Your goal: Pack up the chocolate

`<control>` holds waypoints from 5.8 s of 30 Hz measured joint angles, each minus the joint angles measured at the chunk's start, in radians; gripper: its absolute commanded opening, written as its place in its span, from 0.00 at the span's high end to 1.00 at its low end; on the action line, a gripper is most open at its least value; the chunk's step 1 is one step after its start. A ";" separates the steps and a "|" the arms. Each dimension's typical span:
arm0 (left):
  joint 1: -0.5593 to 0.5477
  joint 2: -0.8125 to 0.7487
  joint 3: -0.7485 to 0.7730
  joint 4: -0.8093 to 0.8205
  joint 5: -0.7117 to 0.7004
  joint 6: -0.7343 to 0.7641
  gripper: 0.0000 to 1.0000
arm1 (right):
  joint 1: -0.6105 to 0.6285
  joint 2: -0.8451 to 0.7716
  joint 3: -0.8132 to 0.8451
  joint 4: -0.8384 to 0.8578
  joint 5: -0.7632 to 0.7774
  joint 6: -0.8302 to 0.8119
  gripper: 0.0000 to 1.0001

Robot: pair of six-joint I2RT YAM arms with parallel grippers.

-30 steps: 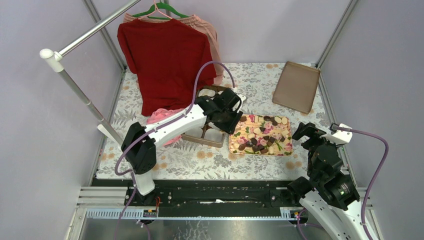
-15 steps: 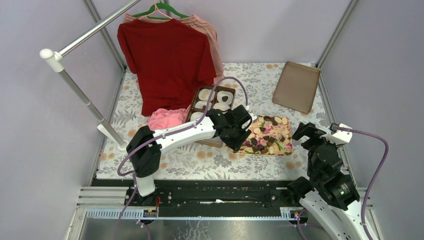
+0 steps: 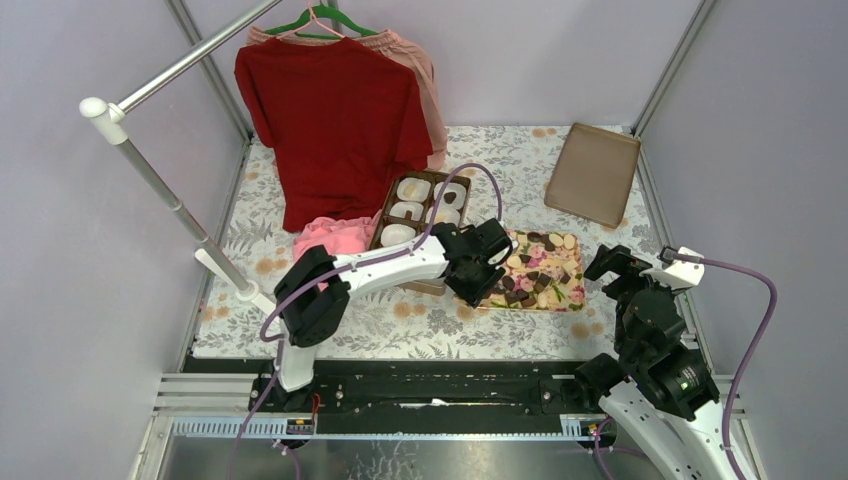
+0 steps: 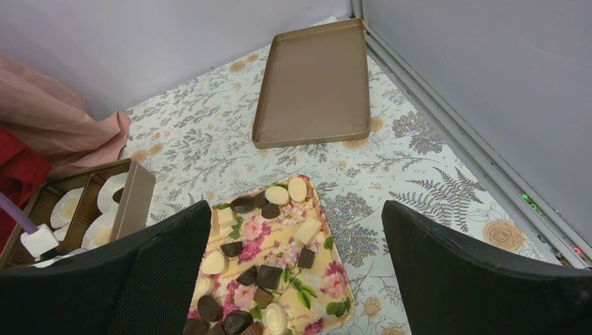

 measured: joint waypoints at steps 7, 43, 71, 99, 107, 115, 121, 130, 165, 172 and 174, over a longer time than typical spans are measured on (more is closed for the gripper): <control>0.000 0.040 0.025 -0.001 -0.013 0.014 0.53 | 0.000 0.000 -0.002 0.000 0.000 -0.001 0.00; 0.002 0.032 0.059 -0.055 -0.006 0.023 0.69 | 0.000 0.000 -0.008 0.008 0.000 -0.004 0.00; 0.394 -0.193 -0.079 -0.135 -0.143 0.039 0.67 | 0.000 0.000 -0.008 0.008 0.000 -0.008 0.00; 0.505 -0.011 0.002 -0.127 -0.164 0.061 0.63 | 0.000 -0.004 -0.009 0.015 0.000 -0.011 0.00; 0.506 0.020 0.001 -0.127 -0.158 0.061 0.60 | 0.000 -0.015 -0.009 0.015 0.000 -0.011 0.00; 0.506 0.020 0.001 -0.120 -0.156 0.061 0.54 | 0.000 -0.017 -0.009 0.015 0.000 -0.011 0.00; 0.506 0.020 -0.003 -0.116 -0.156 0.061 0.54 | 0.000 -0.023 -0.009 0.015 0.001 -0.011 0.00; 0.505 -0.045 -0.006 -0.119 -0.136 0.061 0.54 | 0.000 -0.024 -0.010 0.015 0.000 -0.011 0.00; 0.069 -0.014 0.046 -0.150 -0.012 0.153 0.52 | 0.000 -0.027 -0.012 0.015 -0.003 -0.011 0.00; 0.044 0.024 0.085 -0.157 -0.019 0.165 0.51 | 0.000 -0.027 -0.013 0.015 -0.003 -0.011 0.00; 0.042 0.037 0.091 -0.159 -0.021 0.166 0.51 | 0.000 -0.027 -0.013 0.015 -0.003 -0.011 0.00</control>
